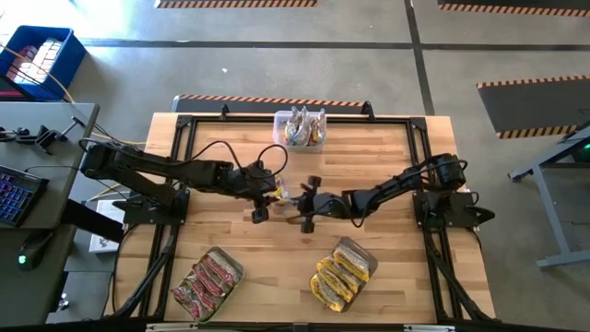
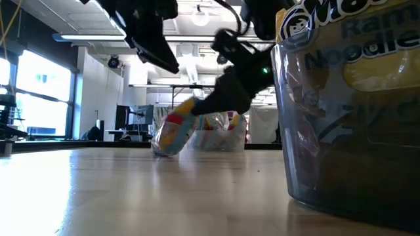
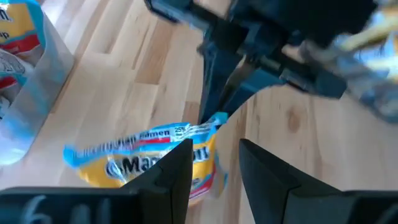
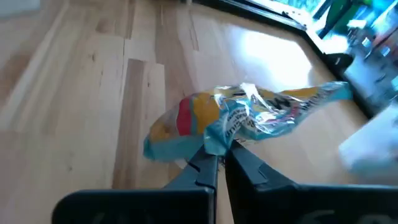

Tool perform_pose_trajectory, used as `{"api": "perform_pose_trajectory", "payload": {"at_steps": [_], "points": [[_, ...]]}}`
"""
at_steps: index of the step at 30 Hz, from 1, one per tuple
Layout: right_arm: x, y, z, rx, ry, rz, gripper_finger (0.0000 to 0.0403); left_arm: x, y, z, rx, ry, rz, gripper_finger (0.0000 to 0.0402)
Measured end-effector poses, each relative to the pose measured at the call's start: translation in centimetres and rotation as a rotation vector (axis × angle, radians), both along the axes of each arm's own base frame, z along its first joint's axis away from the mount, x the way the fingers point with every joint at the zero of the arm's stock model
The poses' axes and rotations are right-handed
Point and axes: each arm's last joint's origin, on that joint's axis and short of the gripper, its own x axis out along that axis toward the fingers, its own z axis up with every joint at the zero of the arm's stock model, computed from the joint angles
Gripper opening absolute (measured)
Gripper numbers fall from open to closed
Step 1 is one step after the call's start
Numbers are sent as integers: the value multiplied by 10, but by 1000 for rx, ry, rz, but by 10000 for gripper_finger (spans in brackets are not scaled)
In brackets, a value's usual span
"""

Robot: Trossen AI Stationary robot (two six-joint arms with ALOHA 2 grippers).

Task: Sort Maruchan noodles
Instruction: Put the light blue noodle pack into the transparent bin

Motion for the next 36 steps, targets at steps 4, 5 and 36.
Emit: {"api": "perform_pose_trajectory", "payload": {"at_steps": [4, 5, 36], "points": [[12, 8, 15, -144, 68, 37, 0, -3, 1, -2, 103, 66, -73, 121], [14, 9, 18, -167, 74, 47, 0, -4, 1, -3, 140, 85, -91, 122], [21, 21, 29, -249, 81, 205, 0, 2, 20, -49, 373, 421, -565, 200]]}}
